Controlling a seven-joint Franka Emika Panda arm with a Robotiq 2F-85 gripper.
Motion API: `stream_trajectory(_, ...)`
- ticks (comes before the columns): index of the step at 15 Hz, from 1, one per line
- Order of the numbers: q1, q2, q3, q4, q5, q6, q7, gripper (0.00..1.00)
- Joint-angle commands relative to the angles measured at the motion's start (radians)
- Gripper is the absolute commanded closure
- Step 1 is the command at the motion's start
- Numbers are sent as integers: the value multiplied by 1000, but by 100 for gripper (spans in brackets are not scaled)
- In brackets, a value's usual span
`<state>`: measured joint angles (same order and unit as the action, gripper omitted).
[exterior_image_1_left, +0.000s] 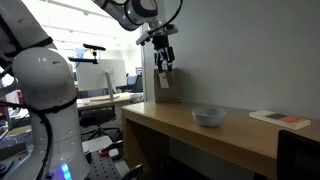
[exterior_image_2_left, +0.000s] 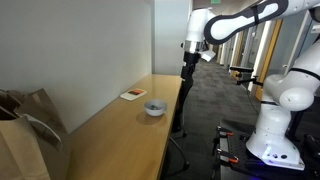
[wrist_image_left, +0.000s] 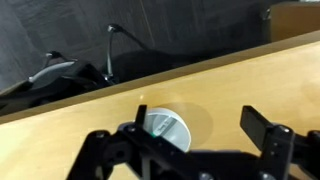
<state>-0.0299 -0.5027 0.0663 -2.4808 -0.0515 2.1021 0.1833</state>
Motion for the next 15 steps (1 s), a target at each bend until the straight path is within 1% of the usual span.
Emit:
stream_trajectory(1, -24, 82, -9, 38, 13, 119, 78, 0)
stream_trajectory(5, -76, 268, -41, 114, 26, 273, 182, 0)
stream_trajectory(7, -84, 379, -60, 177, 34, 303, 202, 0)
stream_trajectory(9, -72, 492, -82, 257, 71, 296, 200, 0)
stream_trajectory(10, -69, 545, -87, 292, 70, 306, 217, 0)
stream_trajectory(12, -60, 640, -96, 370, 106, 295, 207, 0)
stream_trajectory(15, -54, 761, -112, 458, 138, 315, 218, 0)
